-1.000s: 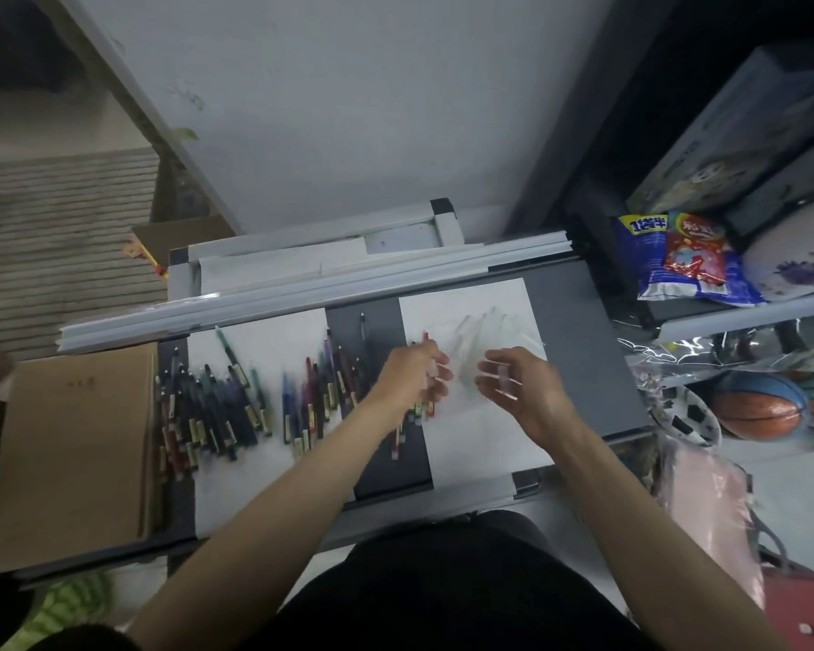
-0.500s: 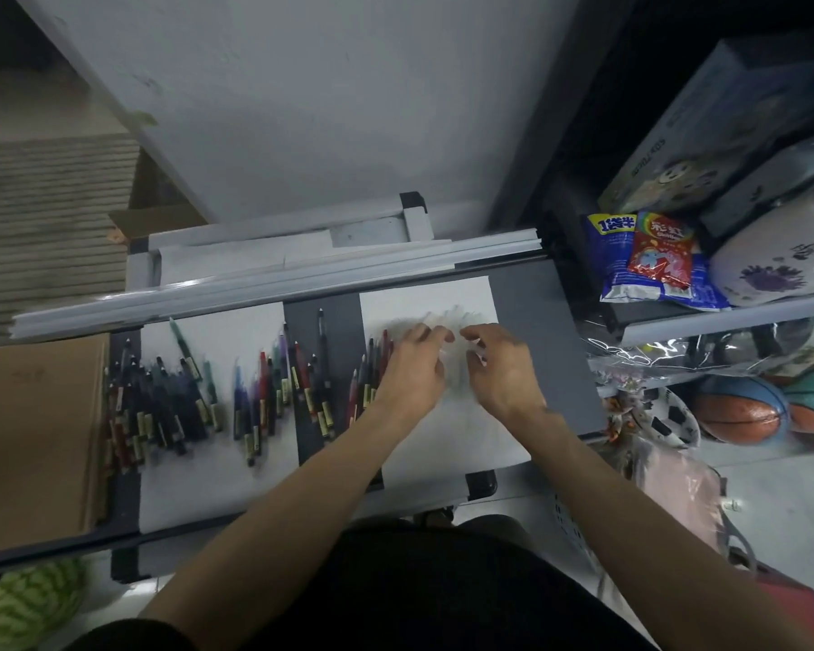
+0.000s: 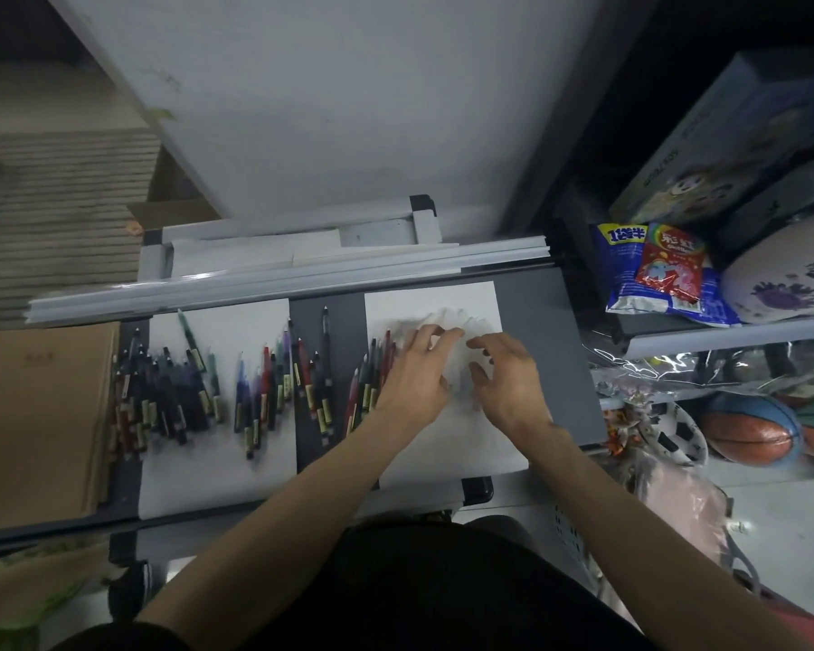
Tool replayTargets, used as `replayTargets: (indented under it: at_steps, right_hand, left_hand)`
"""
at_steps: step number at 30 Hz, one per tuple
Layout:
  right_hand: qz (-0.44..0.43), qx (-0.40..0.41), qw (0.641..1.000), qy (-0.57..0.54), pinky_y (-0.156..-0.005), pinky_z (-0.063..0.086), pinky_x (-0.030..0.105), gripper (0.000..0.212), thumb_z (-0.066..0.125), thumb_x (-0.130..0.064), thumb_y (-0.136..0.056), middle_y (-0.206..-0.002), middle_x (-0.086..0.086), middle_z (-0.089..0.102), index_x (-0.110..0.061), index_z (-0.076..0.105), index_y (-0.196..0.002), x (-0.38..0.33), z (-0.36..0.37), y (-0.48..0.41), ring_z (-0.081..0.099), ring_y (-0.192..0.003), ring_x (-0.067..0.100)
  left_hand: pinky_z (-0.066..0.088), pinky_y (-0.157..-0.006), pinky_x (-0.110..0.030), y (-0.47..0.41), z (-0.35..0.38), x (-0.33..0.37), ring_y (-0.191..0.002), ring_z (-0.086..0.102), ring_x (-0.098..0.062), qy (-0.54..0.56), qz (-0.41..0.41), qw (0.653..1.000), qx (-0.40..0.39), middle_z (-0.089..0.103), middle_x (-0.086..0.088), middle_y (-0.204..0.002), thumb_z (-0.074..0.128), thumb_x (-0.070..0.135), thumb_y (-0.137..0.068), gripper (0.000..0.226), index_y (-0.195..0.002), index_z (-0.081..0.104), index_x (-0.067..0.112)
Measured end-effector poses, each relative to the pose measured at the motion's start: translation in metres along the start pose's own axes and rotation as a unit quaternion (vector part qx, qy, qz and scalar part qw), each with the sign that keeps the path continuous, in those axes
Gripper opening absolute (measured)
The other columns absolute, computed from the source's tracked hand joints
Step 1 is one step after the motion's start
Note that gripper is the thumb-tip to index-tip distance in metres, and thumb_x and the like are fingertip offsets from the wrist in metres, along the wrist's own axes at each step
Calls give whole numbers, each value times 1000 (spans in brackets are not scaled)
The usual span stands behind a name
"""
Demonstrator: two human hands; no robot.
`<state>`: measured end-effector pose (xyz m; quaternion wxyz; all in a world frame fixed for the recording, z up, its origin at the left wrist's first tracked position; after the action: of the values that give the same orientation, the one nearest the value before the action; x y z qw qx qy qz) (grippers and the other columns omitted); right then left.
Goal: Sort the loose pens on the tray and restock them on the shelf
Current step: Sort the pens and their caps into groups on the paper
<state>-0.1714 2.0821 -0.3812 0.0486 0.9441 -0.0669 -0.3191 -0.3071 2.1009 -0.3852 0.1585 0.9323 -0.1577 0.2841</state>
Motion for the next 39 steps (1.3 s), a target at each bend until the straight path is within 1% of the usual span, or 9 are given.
replayTargets:
  at_steps: [4, 10, 14, 18, 22, 27, 31, 35, 39]
  right_hand:
    - [-2, 11, 1000, 5, -97, 45, 23, 28, 66, -8, -96, -125, 3, 66, -13, 69, -124, -5, 0, 1, 61, -114, 21]
    - [-27, 17, 999, 28, -99, 48, 30, 30, 66, -14, -97, -127, 5, 66, -10, 67, -126, -32, 1, 7, 59, -120, 24]
    - [-39, -30, 997, 59, -104, 47, 34, 36, 63, -22, -98, -133, 4, 63, -12, 63, -133, -62, 17, 12, 53, -127, 23]
    - [-48, -75, 987, 130, -104, 47, 36, 36, 59, -29, -99, -131, 4, 63, -13, 62, -131, -87, 38, 18, 53, -124, 23]
    - [-31, -100, 979, 174, -98, 50, 38, 38, 50, -38, -102, -126, 5, 63, -13, 61, -128, -109, 52, 27, 57, -117, 25]
    - [60, -140, 972, 181, -85, 52, 40, 47, 51, -51, -100, -118, 10, 65, -10, 58, -122, -123, 71, 33, 64, -106, 32]
    - [120, -142, 962, 198, -86, 53, 40, 60, 57, -61, -95, -115, 12, 67, -6, 59, -120, -134, 84, 29, 66, -108, 32]
    - [126, -141, 953, 235, -89, 53, 41, 60, 59, -58, -96, -125, 10, 63, -7, 61, -127, -147, 94, 22, 64, -114, 31]
    - [142, -128, 951, 244, -92, 53, 41, 61, 61, -56, -94, -128, 10, 60, -6, 59, -129, -152, 95, 18, 63, -117, 32]
  left_hand:
    - [53, -101, -38, 2, -8, -2, -140, 38, -25, 7, 3, 1000, 8, 35, -3, -158, 61, -10, -88, 75, -153, 44, 24]
    - [47, -108, -35, 16, -27, -13, -140, 39, -23, 19, -3, 999, 28, 43, -1, -153, 63, -4, -91, 67, -149, 48, 27]
    - [44, -114, -38, 33, -45, -39, -139, 41, -22, 21, -32, 999, 17, 47, -2, -149, 63, 3, -93, 59, -146, 50, 26]
    - [50, -101, -39, 53, -69, -63, -127, 49, -25, -19, -40, 999, 14, 57, -3, -133, 63, 11, -89, 53, -140, 56, 23]
    - [52, -93, -37, 75, -97, -96, -124, 52, -22, -64, -73, 995, 22, 58, 1, -129, 62, 21, -93, 42, -135, 57, 25]
    - [54, -83, -36, 98, -105, -144, -104, 62, -24, -85, -127, 988, -36, 61, -1, -117, 58, 27, -94, 35, -128, 60, 23]
    - [54, -76, -34, 110, -100, -160, -91, 65, -26, -79, -149, 983, -65, 66, -4, -109, 58, 32, -95, 30, -122, 61, 21]
    - [57, -77, -37, 115, -89, -167, -93, 69, -32, -88, -177, 976, -94, 69, -6, -105, 56, 44, -94, 30, -113, 64, 21]
    - [61, -82, -42, 113, -85, -168, -92, 70, -32, -78, -170, 977, -104, 72, -5, -102, 55, 43, -93, 26, -108, 66, 24]
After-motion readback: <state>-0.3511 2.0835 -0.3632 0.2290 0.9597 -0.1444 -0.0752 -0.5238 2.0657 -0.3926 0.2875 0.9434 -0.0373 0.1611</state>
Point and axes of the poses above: each hand's wrist, its own y-axis away from the middle knuckle, its own z-axis out of the palm, x = y × z, the point moved 8 cm from there along -y, towards the middle knuckle
